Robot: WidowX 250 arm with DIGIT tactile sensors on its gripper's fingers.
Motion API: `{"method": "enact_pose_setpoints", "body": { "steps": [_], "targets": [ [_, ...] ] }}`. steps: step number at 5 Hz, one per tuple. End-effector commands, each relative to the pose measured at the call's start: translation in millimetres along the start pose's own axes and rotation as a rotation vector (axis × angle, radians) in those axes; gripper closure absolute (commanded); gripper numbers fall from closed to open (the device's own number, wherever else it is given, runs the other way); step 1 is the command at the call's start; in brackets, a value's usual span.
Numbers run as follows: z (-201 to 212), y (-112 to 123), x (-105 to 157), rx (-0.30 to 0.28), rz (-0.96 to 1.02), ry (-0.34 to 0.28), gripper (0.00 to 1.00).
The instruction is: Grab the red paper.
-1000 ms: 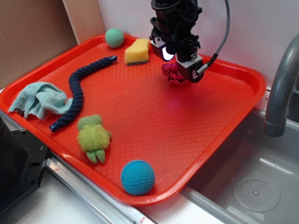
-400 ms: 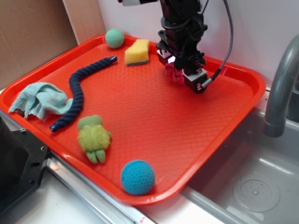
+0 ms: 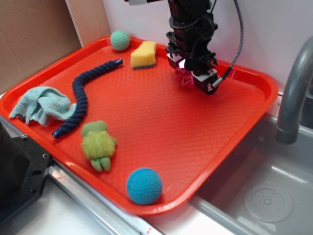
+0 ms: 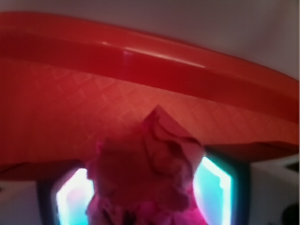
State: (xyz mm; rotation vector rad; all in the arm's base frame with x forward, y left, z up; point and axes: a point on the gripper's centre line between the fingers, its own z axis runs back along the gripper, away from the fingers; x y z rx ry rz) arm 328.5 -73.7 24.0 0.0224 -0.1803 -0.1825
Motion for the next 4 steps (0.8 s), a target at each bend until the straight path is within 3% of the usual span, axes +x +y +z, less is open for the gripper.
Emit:
{"method": "enact_pose_setpoints", "body": {
  "steps": [1, 2, 3, 4],
  "targets": [
    [2.0, 10.8, -2.6, -0.003, 0.025, 0.003, 1.0],
    [3.1, 11.6, -5.9, 0.0, 0.034, 0.017, 1.0],
    [38.5, 16.3, -18.2, 0.058, 0.087, 0.095, 1.0],
    [93.0, 28.7, -43.2, 0.009, 0.163, 0.113, 1.0]
  ]
}}
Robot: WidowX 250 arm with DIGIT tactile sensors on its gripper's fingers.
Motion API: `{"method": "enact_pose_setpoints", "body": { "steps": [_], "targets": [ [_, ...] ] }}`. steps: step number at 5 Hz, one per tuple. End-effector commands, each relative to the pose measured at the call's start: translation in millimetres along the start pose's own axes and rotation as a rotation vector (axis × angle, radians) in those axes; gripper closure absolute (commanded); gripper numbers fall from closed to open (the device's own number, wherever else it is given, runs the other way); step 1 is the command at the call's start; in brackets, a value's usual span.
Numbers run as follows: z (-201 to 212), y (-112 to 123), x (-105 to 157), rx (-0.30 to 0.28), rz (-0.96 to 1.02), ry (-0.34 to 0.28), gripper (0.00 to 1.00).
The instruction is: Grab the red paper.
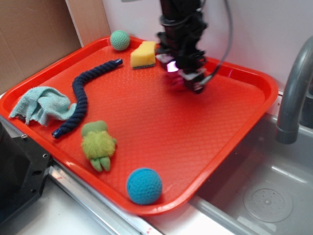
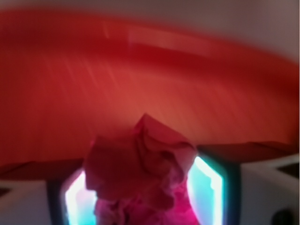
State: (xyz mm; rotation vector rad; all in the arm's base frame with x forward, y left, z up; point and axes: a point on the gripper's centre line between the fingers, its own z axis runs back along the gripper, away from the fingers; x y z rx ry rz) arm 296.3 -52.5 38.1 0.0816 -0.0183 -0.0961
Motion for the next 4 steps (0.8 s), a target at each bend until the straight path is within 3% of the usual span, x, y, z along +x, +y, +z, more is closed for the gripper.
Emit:
{"method": "enact_pose_setpoints", "body": {
  "steps": [1, 3, 4],
  "targets": [
    [107.5, 28.9, -44.4, -0.073, 0.136, -0.063, 1.0],
    [159.8, 30.9, -67.2, -0.124, 0.156, -0.171, 1.0],
    [156.6, 26.1, -65.6, -0.101, 0.145, -0.151, 1.0]
  ]
}}
